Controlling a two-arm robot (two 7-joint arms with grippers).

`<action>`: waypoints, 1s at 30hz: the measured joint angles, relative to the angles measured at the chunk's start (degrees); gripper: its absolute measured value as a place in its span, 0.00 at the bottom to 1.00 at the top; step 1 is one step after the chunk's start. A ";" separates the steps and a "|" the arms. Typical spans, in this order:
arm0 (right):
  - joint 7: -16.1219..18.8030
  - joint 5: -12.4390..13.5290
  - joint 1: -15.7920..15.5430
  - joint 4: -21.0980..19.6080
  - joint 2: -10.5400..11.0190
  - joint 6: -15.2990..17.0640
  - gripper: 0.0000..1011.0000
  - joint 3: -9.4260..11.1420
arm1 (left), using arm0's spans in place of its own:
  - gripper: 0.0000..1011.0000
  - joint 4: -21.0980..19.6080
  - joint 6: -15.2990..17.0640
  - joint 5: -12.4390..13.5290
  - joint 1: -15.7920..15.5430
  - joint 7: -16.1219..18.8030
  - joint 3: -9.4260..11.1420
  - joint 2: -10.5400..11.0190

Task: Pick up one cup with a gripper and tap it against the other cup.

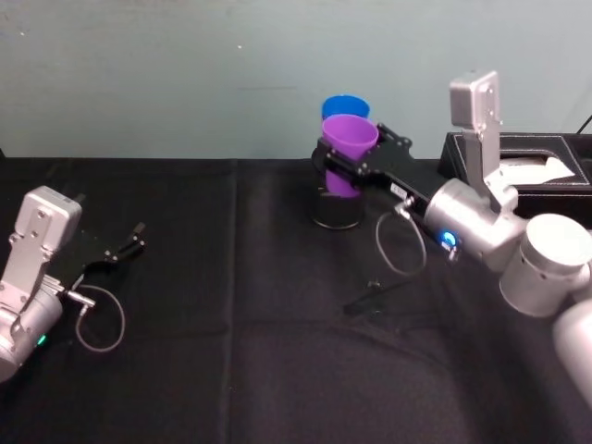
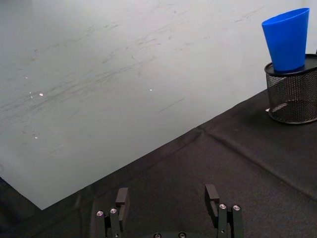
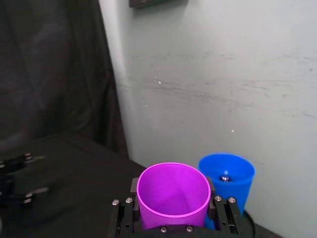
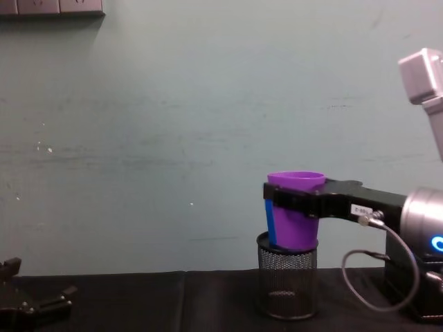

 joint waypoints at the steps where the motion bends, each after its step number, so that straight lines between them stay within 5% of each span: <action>1: -0.03 0.25 -0.86 -1.24 0.40 0.18 0.73 0.03 | 0.99 0.00 0.00 0.00 0.00 0.00 0.00 0.00; 6: -0.72 1.37 -7.13 -8.62 3.31 0.13 0.73 0.11 | 0.99 0.00 0.00 0.00 0.00 0.00 0.00 0.00; 11: -1.97 1.56 -11.33 -11.48 4.53 -1.52 0.73 0.18 | 0.99 0.00 0.00 0.00 0.00 0.00 0.00 0.00; 20: -5.06 -0.39 -17.14 -12.72 4.65 -3.88 0.73 -0.30 | 0.99 0.00 0.00 0.00 0.00 0.00 0.00 0.00; 30: -6.79 -4.14 -19.85 -12.20 4.11 -5.91 0.73 -0.52 | 0.99 0.00 0.00 0.00 0.00 0.00 0.00 0.00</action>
